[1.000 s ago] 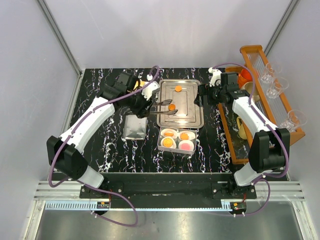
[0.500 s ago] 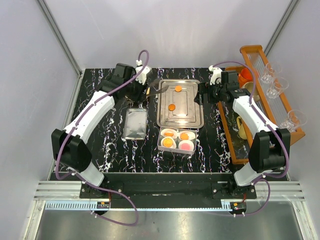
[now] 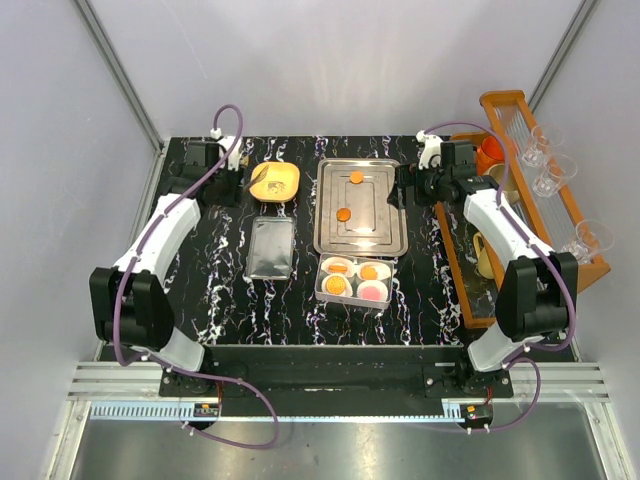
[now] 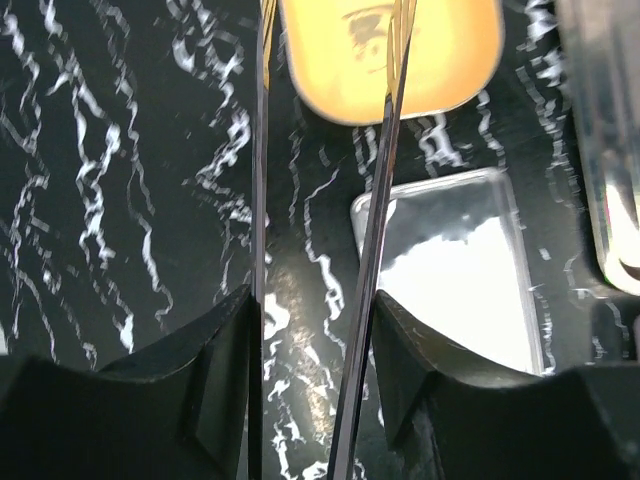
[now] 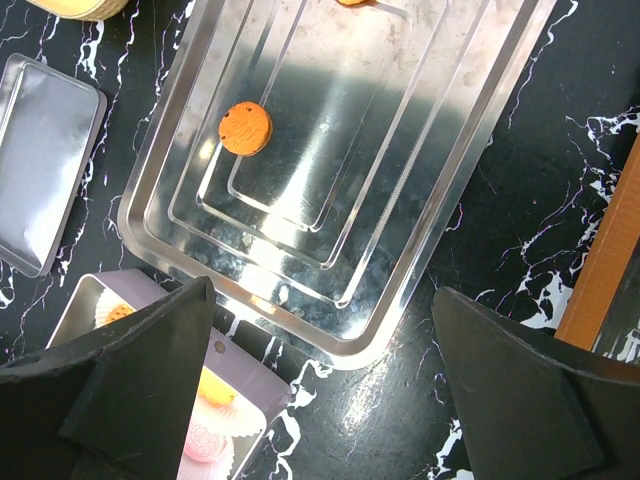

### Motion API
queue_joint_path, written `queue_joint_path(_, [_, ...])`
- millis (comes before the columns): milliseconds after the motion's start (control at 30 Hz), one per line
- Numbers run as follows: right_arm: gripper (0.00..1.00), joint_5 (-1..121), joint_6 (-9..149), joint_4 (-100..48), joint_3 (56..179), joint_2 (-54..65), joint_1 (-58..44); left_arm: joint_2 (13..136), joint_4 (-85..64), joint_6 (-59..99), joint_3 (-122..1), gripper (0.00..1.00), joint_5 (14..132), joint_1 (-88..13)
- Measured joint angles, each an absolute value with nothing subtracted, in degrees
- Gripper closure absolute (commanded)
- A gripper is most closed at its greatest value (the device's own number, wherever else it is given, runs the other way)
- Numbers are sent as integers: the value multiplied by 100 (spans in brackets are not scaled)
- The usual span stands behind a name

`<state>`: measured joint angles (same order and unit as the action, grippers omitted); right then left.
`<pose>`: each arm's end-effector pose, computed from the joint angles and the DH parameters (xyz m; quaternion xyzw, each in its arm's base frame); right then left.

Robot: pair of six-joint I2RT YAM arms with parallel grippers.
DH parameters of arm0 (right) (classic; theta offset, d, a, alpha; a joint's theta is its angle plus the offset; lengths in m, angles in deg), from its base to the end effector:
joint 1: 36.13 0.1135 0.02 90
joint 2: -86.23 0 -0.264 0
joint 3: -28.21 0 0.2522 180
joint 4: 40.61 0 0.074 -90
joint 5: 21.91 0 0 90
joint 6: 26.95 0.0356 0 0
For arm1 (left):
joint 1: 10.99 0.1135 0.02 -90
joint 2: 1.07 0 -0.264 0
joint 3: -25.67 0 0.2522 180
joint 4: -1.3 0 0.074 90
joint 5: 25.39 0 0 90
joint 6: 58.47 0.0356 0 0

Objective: Pack the cookies

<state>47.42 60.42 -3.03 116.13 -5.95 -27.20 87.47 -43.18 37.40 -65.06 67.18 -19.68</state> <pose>0.3552 0.0685 0.2870 -0.1633 0.8862 0.1856 0.3918 0.3421 -0.0539 0.3133 0.1249 0.9058 -0.0305 0.4037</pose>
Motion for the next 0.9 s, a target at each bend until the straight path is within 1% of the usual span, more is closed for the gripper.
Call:
queue_joint_path(167, [0,4738,6044,-303,11645,-648,-2720,8524,-4115,3654,-5940,50,6519,-1601])
queue_joint_path(533, [0,4738,6042,-297,11704,-724,-2720,8456,-3756,3545,-5408,50,6440,-899])
queue_joint_path(900, [0,4740,6038,-293,11739,-729,-2720,8773,-3623,3576,-5065,46,6571,-720])
